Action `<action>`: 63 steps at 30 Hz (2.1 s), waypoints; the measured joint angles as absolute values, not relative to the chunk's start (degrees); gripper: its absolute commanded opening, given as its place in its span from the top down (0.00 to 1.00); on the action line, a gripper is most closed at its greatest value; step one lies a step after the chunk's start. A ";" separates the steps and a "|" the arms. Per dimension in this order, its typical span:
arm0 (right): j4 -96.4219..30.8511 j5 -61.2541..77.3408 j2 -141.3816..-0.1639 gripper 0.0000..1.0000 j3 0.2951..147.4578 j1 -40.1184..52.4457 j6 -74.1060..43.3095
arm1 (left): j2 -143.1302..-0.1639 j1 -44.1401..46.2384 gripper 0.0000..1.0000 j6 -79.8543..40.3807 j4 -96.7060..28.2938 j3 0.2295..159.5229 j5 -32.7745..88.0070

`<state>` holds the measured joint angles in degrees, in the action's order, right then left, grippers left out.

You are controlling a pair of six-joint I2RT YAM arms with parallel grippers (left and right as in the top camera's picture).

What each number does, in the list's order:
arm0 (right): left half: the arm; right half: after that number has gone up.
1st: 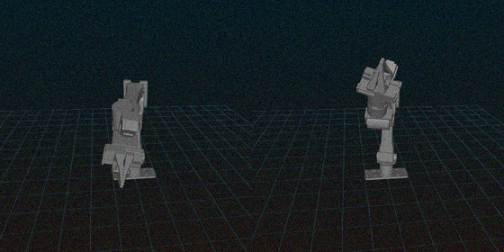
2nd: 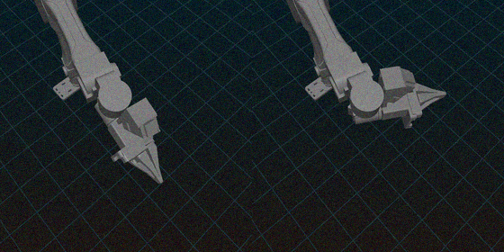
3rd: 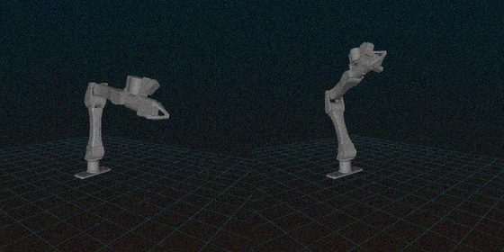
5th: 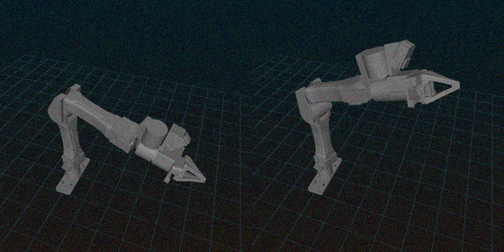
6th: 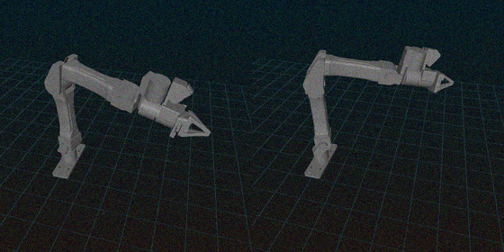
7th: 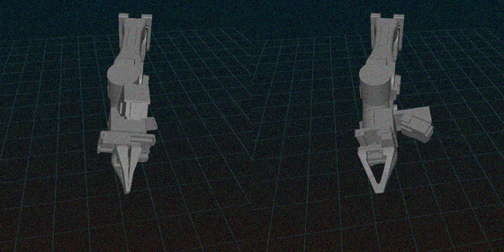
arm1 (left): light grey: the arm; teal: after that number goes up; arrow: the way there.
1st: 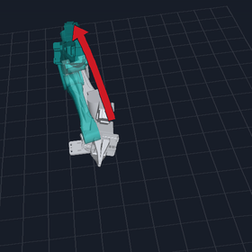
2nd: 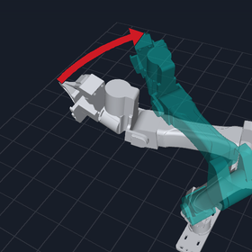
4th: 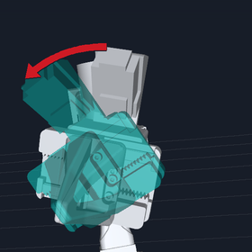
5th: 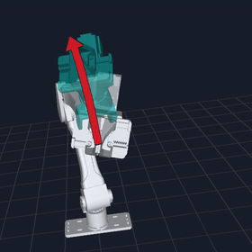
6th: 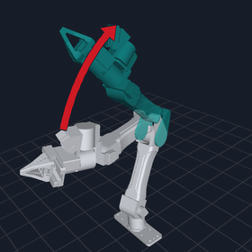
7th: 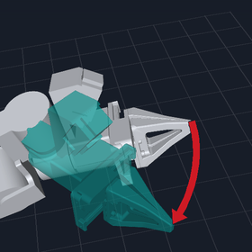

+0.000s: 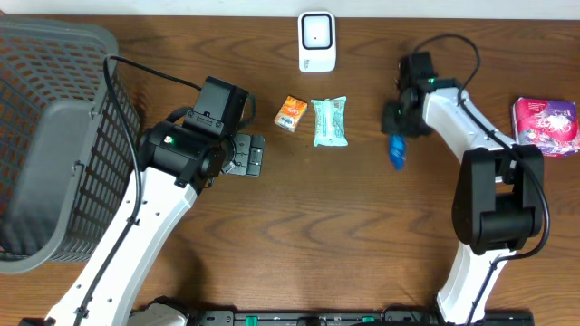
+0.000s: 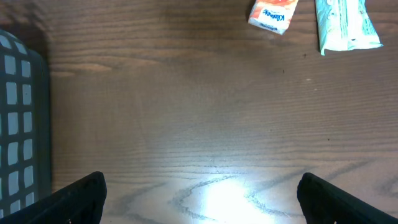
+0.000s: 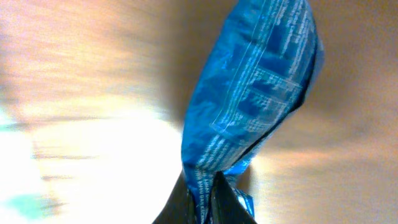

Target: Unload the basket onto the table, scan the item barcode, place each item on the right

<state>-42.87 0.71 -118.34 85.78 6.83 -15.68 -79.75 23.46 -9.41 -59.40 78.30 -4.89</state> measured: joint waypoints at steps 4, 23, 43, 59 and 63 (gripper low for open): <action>-39.90 15.42 -118.56 0.99 91.81 6.48 -15.70 | -79.75 23.46 0.02 -9.41 -59.40 78.30 -4.89; -34.61 44.10 -132.16 0.89 93.03 -0.78 -22.50 | -79.75 23.46 0.02 -9.41 -59.40 78.30 -4.89; -51.42 33.32 -123.00 0.23 93.17 -10.31 -9.78 | -79.75 23.46 0.02 -9.41 -59.40 78.30 -4.89; -42.76 28.45 -122.93 0.28 90.24 -5.93 -10.92 | -79.75 23.46 0.02 -9.41 -59.40 78.30 -4.89; -41.47 21.34 -122.98 0.30 87.70 -3.73 -14.98 | -79.75 23.46 0.02 -9.41 -59.40 78.30 -4.89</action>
